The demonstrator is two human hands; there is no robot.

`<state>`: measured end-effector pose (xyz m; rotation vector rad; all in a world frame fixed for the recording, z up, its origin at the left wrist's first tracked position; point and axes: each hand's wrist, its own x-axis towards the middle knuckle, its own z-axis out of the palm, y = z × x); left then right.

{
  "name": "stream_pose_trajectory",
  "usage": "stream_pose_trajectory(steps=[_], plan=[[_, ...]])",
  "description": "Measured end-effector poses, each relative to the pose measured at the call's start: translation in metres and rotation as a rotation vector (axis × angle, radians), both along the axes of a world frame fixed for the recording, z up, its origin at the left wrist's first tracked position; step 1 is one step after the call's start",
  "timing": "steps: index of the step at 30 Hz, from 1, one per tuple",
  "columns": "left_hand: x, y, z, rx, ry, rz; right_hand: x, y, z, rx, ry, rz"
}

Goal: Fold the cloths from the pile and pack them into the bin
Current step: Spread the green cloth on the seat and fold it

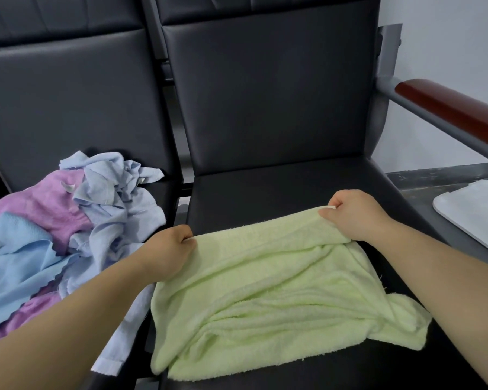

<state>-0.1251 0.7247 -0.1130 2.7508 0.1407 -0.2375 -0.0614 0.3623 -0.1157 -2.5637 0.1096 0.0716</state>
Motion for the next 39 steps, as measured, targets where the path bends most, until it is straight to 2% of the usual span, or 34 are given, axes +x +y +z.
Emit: stream_pose_trajectory(steps=[8,17,21,26,31,35,37,39], plan=[[0.004,0.000,-0.008,0.053,-0.031,0.045,0.002,0.005,-0.003,-0.072,0.021,-0.028],[0.004,0.000,-0.005,0.068,0.003,0.045,-0.006,0.012,0.014,-0.137,0.177,0.024],[-0.003,0.003,0.005,-0.028,-0.038,0.002,-0.011,0.007,0.016,-0.160,0.139,0.027],[-0.018,0.006,0.033,-0.067,-0.129,-0.072,-0.024,-0.001,0.032,-0.054,0.047,0.018],[-0.031,0.008,0.049,0.002,-0.206,-0.047,-0.038,-0.007,0.053,-0.013,-0.060,-0.018],[-0.040,0.007,0.058,0.084,-0.210,0.001,-0.052,-0.010,0.063,-0.023,-0.075,-0.055],[-0.043,0.003,0.060,0.085,-0.218,0.062,-0.056,-0.008,0.063,0.067,-0.044,-0.125],[-0.043,-0.001,0.062,0.001,-0.223,0.163,-0.056,-0.004,0.067,0.498,0.069,-0.286]])
